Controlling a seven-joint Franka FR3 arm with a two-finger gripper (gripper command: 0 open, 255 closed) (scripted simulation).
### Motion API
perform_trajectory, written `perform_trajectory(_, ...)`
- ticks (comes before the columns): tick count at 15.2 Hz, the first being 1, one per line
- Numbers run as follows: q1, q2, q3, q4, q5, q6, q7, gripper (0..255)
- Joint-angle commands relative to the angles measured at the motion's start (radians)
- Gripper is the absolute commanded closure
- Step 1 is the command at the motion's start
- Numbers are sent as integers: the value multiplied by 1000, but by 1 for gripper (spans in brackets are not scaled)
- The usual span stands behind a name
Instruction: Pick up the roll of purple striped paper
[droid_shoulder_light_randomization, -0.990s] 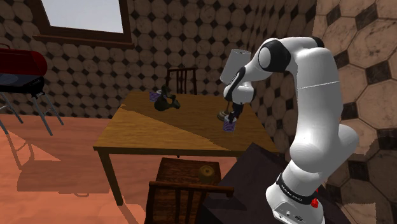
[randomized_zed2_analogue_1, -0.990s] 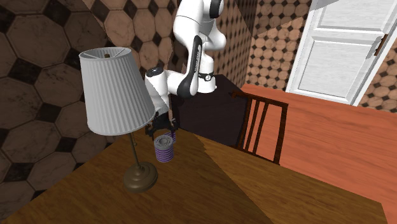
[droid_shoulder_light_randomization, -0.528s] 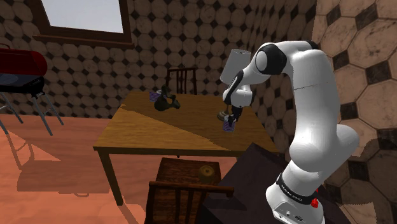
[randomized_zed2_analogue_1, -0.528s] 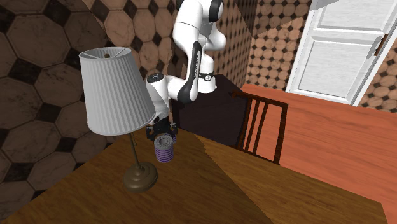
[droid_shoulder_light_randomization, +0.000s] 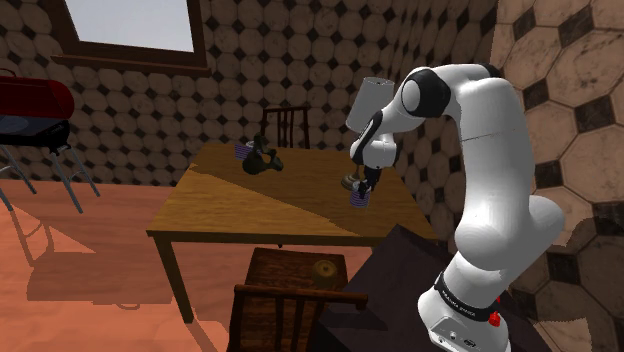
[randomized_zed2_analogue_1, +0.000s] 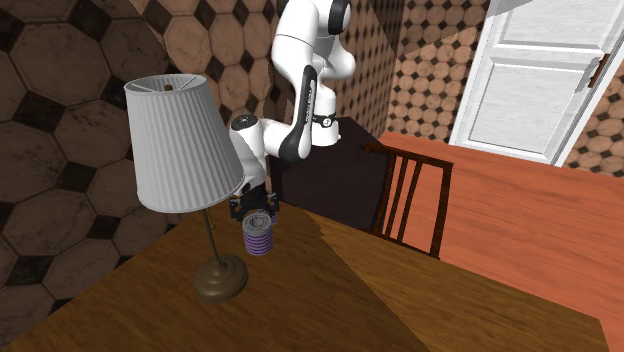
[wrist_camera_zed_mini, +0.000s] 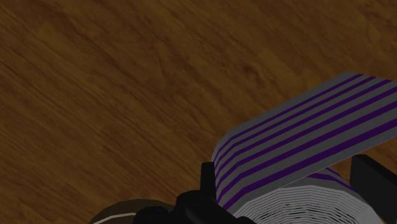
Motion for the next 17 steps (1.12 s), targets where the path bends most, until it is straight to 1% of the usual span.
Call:
perform_trajectory(1, 3, -11, -5, -3, -5, -9, 2, 255)
perform_trajectory(15, 59, -176, -78, -43, -80, -134, 51, 255)
perform_trajectory(17, 60, -178, -78, -43, -81, -135, 52, 255)
